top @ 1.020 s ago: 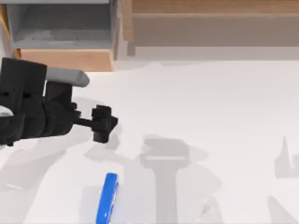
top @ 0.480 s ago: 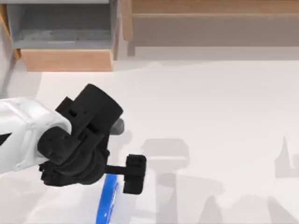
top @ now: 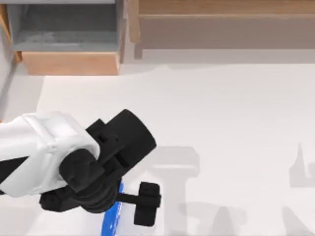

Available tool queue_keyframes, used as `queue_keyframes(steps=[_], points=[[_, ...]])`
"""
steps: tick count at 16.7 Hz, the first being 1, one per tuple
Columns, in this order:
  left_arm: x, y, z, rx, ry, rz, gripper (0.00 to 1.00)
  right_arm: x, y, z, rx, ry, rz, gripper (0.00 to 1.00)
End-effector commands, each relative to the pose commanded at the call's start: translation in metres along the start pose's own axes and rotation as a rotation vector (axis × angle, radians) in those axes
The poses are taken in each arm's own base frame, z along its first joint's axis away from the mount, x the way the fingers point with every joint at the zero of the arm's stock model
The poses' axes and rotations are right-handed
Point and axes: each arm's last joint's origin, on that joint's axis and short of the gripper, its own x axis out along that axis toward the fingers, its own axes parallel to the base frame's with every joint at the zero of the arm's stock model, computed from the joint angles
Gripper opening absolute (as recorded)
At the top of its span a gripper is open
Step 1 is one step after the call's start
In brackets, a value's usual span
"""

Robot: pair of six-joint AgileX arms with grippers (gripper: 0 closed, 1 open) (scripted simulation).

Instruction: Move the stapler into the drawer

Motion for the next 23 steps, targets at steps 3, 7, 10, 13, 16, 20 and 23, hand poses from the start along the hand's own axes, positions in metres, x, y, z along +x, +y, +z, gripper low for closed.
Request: queue_keyframes(steps=[3, 7, 10, 13, 16, 20, 23], points=[[0.001, 0.001, 0.000, -0.002, 0.003, 0.001, 1.00, 0.000, 0.000, 0.000, 0.000, 0.000, 0.000, 1.00], [0.017, -0.001, 0.001, 0.000, 0.002, 0.002, 1.00, 0.000, 0.000, 0.000, 0.000, 0.000, 0.000, 1.00], [0.042, -0.002, 0.002, 0.000, -0.003, -0.002, 1.00, 0.000, 0.000, 0.000, 0.000, 0.000, 0.000, 1.00], [0.064, -0.001, 0.001, 0.000, -0.003, -0.002, 1.00, 0.000, 0.000, 0.000, 0.000, 0.000, 0.000, 1.00], [0.070, 0.000, 0.000, 0.000, 0.000, 0.000, 1.00, 0.000, 0.000, 0.000, 0.000, 0.000, 0.000, 1.00], [0.070, 0.000, 0.000, 0.000, 0.000, 0.000, 0.85, 0.000, 0.000, 0.000, 0.000, 0.000, 0.000, 1.00], [0.070, 0.000, 0.000, 0.000, 0.000, 0.000, 0.62, 0.000, 0.000, 0.000, 0.000, 0.000, 0.000, 1.00]])
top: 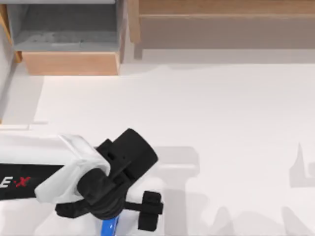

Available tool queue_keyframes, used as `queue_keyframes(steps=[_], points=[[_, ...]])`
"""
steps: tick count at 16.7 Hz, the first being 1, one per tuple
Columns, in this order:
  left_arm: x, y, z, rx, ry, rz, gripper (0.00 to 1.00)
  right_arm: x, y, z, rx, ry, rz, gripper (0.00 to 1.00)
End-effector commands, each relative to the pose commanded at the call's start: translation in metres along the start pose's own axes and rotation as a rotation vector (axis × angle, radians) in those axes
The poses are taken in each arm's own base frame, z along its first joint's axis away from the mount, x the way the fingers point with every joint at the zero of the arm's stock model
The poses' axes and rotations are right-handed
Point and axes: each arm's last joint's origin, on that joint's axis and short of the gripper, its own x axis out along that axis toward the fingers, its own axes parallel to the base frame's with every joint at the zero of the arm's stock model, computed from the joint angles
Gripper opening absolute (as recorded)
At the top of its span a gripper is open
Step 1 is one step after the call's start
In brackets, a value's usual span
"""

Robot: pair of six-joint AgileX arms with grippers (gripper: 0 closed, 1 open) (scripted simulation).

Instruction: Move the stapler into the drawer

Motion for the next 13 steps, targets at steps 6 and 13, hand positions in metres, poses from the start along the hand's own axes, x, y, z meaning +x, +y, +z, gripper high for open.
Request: queue_keyframes(steps=[6, 13], points=[[0.0000, 0.0000, 0.0000, 0.000, 0.000, 0.000, 0.17, 0.0000, 0.0000, 0.0000, 0.000, 0.000, 0.000, 1.00], [0.0000, 0.0000, 0.0000, 0.000, 0.000, 0.000, 0.00, 0.0000, 0.0000, 0.0000, 0.000, 0.000, 0.000, 1.00]])
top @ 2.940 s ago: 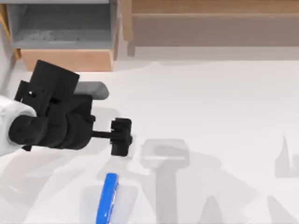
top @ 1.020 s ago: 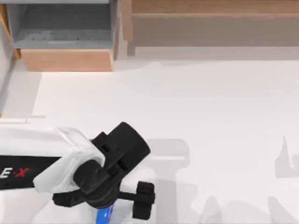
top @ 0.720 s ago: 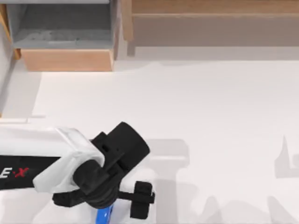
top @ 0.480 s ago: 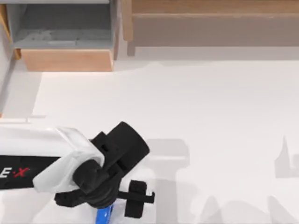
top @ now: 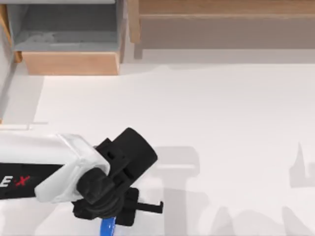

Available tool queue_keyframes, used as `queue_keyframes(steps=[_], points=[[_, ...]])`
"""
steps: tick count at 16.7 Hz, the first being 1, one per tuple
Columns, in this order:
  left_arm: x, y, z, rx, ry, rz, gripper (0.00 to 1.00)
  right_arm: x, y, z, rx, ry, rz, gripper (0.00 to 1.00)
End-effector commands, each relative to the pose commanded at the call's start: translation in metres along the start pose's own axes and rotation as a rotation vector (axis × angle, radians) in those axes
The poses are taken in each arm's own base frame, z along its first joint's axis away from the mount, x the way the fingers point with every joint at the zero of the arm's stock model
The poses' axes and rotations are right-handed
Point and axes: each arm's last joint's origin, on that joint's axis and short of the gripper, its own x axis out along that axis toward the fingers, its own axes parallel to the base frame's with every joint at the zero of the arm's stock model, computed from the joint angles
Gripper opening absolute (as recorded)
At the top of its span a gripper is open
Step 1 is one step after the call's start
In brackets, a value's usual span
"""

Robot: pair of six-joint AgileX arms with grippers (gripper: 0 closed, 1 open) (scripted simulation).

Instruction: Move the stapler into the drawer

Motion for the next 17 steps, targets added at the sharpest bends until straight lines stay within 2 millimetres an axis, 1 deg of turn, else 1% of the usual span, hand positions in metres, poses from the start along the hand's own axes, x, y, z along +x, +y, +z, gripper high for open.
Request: queue_keyframes(steps=[3, 12, 16, 17], points=[[0.000, 0.000, 0.000, 0.000, 0.000, 0.000, 0.00, 0.000, 0.000, 0.000, 0.000, 0.000, 0.000, 1.00], [-0.035, 0.000, 0.008, 0.004, -0.017, -0.004, 0.00, 0.000, 0.000, 0.000, 0.000, 0.000, 0.000, 1.00], [-0.034, 0.000, 0.008, 0.006, -0.013, -0.001, 0.00, 0.000, 0.000, 0.000, 0.000, 0.000, 0.000, 1.00], [-0.036, 0.000, 0.011, 0.004, -0.023, -0.006, 0.00, 0.000, 0.000, 0.000, 0.000, 0.000, 0.000, 1.00]])
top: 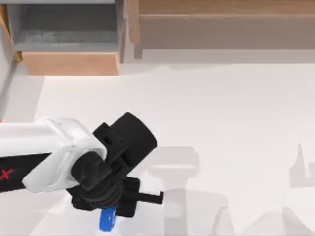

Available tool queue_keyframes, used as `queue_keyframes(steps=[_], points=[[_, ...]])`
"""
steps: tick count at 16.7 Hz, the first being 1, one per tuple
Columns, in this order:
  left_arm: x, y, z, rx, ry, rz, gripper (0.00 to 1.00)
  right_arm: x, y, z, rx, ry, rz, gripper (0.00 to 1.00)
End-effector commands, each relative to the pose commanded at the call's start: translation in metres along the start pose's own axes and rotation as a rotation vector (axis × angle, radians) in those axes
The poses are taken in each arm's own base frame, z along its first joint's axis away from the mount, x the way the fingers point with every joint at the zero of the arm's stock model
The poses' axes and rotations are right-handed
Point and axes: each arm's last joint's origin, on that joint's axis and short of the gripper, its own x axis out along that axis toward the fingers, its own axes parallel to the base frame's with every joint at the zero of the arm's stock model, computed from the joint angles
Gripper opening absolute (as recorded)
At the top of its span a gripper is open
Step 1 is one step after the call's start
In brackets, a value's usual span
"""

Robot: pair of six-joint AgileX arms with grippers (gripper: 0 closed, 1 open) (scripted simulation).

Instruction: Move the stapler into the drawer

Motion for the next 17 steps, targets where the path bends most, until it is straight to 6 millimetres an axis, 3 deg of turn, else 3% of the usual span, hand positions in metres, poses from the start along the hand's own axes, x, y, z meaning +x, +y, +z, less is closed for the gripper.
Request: queue_keyframes(steps=[4, 6, 8, 10, 13, 15, 17], points=[[-0.026, 0.010, 0.048, -0.033, -0.125, -0.040, 0.00, 0.000, 0.000, 0.000, 0.000, 0.000, 0.000, 1.00], [-0.045, 0.028, 0.085, -0.062, -0.219, -0.037, 0.00, 0.000, 0.000, 0.000, 0.000, 0.000, 0.000, 1.00], [-0.066, 0.058, 0.124, -0.094, -0.311, -0.004, 0.00, 0.000, 0.000, 0.000, 0.000, 0.000, 0.000, 1.00], [-0.086, 0.100, 0.161, -0.126, -0.387, 0.057, 0.00, 0.000, 0.000, 0.000, 0.000, 0.000, 0.000, 1.00], [-0.106, 0.180, 0.203, -0.161, -0.434, 0.172, 0.00, 0.000, 0.000, 0.000, 0.000, 0.000, 0.000, 1.00], [-0.105, 0.238, 0.219, -0.173, -0.410, 0.234, 0.00, 0.000, 0.000, 0.000, 0.000, 0.000, 0.000, 1.00], [-0.090, 0.294, 0.226, -0.177, -0.343, 0.260, 0.00, 0.000, 0.000, 0.000, 0.000, 0.000, 0.000, 1.00]])
